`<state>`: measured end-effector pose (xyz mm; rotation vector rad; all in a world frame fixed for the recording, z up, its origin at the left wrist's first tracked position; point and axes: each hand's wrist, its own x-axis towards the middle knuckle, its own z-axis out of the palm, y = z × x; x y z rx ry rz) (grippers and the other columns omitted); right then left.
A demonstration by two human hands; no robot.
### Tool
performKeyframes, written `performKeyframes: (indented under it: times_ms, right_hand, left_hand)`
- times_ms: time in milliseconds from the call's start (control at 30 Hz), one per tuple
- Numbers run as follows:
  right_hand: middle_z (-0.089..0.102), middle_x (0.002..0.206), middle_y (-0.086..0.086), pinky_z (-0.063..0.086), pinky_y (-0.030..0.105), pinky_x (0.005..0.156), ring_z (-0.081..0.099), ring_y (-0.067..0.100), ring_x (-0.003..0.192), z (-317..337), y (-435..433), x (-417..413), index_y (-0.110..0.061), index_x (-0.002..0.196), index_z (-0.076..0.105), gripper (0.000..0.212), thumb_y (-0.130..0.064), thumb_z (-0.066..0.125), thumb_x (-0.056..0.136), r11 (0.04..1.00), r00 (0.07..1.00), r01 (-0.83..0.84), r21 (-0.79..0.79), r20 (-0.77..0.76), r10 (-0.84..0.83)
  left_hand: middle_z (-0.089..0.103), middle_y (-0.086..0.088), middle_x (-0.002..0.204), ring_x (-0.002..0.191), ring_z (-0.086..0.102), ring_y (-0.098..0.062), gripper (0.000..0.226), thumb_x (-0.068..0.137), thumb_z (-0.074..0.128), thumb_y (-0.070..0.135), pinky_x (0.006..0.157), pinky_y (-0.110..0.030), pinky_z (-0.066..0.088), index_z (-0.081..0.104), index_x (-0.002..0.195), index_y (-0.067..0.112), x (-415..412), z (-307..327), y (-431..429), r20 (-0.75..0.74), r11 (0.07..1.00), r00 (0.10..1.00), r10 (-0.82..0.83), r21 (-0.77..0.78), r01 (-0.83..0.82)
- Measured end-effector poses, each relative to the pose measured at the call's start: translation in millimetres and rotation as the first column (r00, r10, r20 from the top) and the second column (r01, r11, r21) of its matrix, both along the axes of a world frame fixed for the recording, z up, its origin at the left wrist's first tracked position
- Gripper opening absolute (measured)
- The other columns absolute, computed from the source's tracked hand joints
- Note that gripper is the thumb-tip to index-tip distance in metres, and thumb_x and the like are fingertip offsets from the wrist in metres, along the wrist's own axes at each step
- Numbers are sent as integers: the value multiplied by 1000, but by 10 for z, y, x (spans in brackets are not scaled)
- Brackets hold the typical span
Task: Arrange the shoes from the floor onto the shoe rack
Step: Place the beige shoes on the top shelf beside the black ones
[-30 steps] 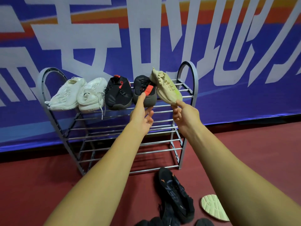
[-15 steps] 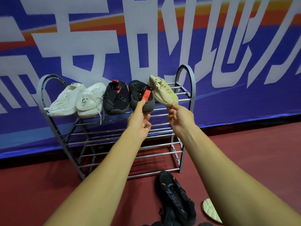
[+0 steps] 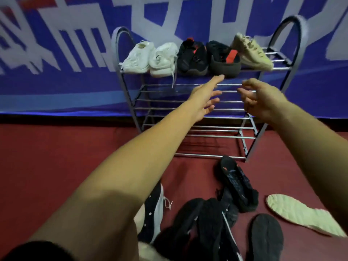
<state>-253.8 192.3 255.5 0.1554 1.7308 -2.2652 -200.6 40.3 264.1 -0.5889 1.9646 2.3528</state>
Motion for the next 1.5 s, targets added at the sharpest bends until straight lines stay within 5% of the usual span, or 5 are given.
performKeyframes:
  times_ms: [367,733,1067,1333,1500]
  right_hand:
    - [68,92,11,36,18,45,60,11,60,-384,-361,576,-11,107,63,19,-21,65,91,894,982,-175,413,3,190]
    - [64,79,10,38,25,53,56,20,62,-1305,-1155,1100,-8,100,64,19,-19,70,87,586,867,-434,684,141,478]
    - [72,95,16,45,26,59,65,23,70,-2046,-1699,1351,-2,100,66,27,-25,71,87,416,762,-588,693,304,571]
    - [60,76,2,43,23,50,58,18,66,-2637,-2215,1557,-19,67,53,25,-21,71,84,230,646,-656,719,378,663]
    - [66,76,6,42,18,43,61,18,60,-2977,-2404,1622,-16,68,56,25,-26,70,86,125,588,-691,712,452,671]
  left_hand:
    - [71,2,108,95,67,-14,35,85,64,50,69,-26,44,67,105,21,682,-511,-867,147,902,989,-23,-424,84]
    - [61,-2,75,65,53,-19,28,76,70,47,62,-26,40,63,79,21,1145,-1600,-1239,394,673,913,-110,-647,360]
    - [58,-5,82,76,52,-20,19,85,67,32,70,-30,43,60,85,14,1469,-2228,-1646,557,575,827,-78,-653,493]
    - [52,-3,58,55,45,-19,20,70,66,31,59,-31,38,56,62,15,1687,-2742,-1973,640,697,768,28,-563,444]
    - [59,-5,76,75,56,-23,11,83,66,21,70,-31,47,62,77,12,1886,-3006,-2194,693,703,721,19,-522,483]
